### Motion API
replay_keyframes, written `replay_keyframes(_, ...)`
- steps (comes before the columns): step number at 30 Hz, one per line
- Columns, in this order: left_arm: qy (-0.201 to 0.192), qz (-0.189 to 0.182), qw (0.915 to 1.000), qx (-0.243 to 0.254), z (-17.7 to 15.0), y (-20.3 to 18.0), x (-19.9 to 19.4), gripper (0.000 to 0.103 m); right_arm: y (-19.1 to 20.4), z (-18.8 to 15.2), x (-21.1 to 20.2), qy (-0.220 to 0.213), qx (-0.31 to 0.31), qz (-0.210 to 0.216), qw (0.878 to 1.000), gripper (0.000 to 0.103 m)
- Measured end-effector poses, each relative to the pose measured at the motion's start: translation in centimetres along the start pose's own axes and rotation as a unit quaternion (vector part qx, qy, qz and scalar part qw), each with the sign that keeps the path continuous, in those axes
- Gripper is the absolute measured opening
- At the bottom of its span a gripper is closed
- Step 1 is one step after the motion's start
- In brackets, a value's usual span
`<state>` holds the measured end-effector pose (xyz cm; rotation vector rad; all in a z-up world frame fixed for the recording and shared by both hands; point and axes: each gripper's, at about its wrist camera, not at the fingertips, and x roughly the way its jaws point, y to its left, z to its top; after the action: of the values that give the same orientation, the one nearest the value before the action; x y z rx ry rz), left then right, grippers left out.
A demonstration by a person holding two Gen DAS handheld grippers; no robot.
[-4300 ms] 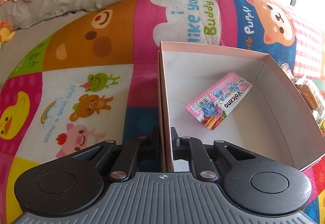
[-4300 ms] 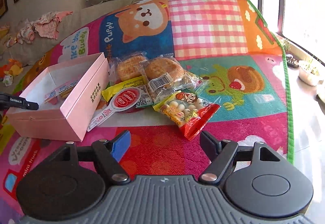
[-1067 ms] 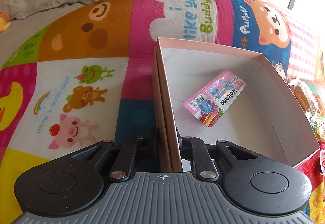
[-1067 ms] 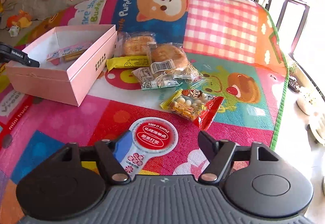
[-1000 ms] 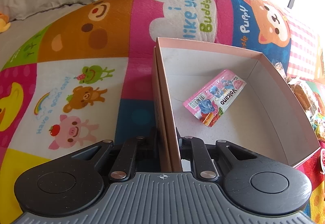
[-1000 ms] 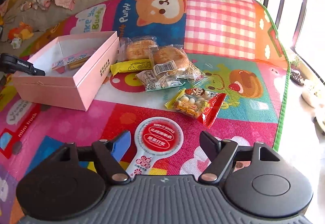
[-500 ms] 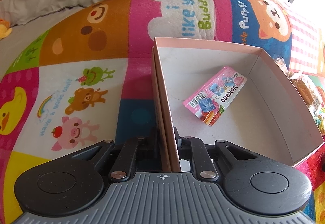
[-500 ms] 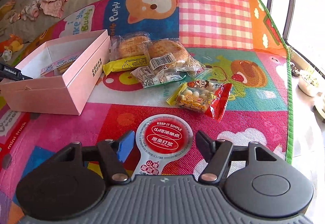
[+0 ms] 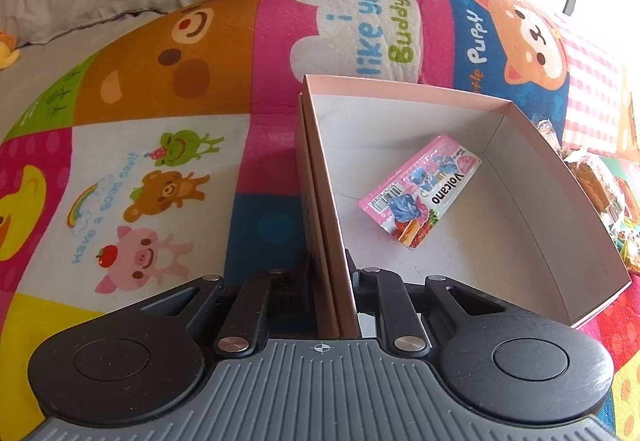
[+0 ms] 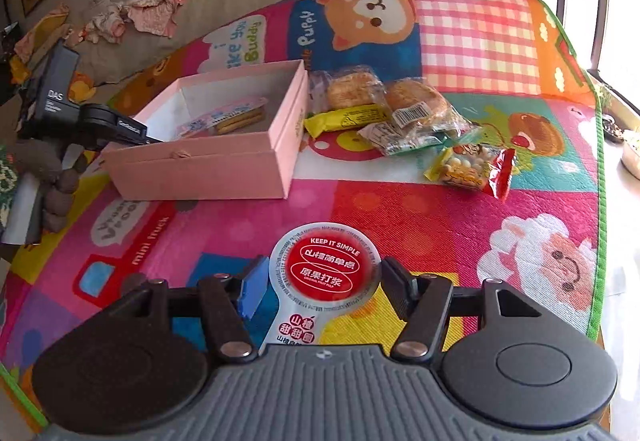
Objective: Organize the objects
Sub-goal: 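Grasp the red round-labelled spoon snack with the right gripper and lift it, then lower the red spoon snack into the pink box and release it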
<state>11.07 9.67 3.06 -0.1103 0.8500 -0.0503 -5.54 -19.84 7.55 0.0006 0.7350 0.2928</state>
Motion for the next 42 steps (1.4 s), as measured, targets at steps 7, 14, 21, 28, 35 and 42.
replay_keyframes(7,-0.002,-0.002,1.0000,-0.004,-0.1,0.1,0.0,0.016,2.8,8.6,-3.3,-0.077,-0.035,0.069,0.994,0.061)
replay_keyframes(14,-0.001,-0.010,0.9999,-0.006,-0.1,0.3,-0.1,0.017,6.3,17.4,0.9,-0.104,-0.021,0.087,0.990,0.061)
replay_keyframes(21,-0.002,-0.020,0.9998,-0.003,-0.2,0.5,-0.1,0.019,5.8,18.1,6.2,-0.056,0.015,0.072,0.996,0.065)
replay_keyframes(28,-0.003,-0.025,0.9997,-0.005,-0.4,0.5,-0.2,0.020,-1.5,15.4,5.0,-0.061,0.016,-0.020,0.998,0.073)
replay_keyframes(35,-0.002,-0.022,0.9997,-0.003,-0.5,0.4,-0.4,0.020,-8.9,14.3,5.8,-0.027,0.066,-0.074,0.995,0.074)
replay_keyframes(42,0.002,-0.017,0.9998,0.002,-0.3,0.3,-0.3,0.019,-9.3,16.1,11.8,0.012,0.087,-0.061,0.994,0.077)
